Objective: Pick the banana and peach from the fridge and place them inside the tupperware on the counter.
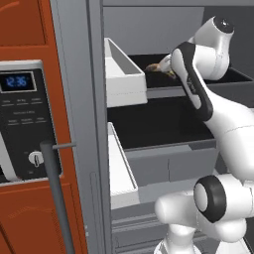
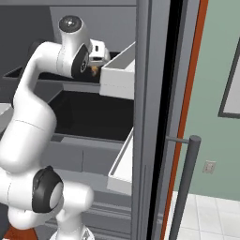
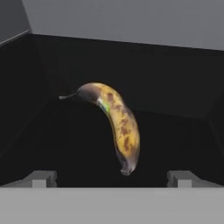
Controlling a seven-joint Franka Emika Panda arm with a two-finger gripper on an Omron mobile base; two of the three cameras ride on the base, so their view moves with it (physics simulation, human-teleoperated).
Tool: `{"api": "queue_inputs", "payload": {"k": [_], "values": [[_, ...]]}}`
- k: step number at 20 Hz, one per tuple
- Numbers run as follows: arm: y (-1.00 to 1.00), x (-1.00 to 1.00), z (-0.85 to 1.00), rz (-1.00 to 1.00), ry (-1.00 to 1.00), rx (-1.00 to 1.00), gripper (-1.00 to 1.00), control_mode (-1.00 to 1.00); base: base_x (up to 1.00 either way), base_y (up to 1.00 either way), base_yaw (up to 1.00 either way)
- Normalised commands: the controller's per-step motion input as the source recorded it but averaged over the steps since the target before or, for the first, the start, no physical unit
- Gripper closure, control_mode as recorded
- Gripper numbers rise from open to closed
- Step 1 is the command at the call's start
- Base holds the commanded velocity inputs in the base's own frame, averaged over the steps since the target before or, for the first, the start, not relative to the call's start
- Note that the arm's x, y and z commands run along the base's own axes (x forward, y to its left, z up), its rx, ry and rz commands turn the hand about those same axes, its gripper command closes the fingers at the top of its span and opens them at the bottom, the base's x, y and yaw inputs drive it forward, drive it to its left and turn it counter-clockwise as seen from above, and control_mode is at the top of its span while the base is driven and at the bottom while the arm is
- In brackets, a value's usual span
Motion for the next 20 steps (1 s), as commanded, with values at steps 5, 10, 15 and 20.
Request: {"api": "queue_inputs", "payload": {"k": [5, 10, 15, 20], "values": [[0.0, 0.4, -0.21, 0.0, 0.04, 0.0, -1.0, -1.0, 0.0, 0.0, 0.0], [0.0, 0.46, -0.17, 0.0, 0.02, 0.0, -1.0, -1.0, 0.0, 0.0, 0.0], [0.0, 0.51, -0.09, 0.0, 0.0, 0.0, -1.0, -1.0, 0.0, 0.0, 0.0], [0.0, 0.43, -0.08, 0.0, 0.01, 0.0, -1.0, -1.0, 0.0, 0.0, 0.0]]}}
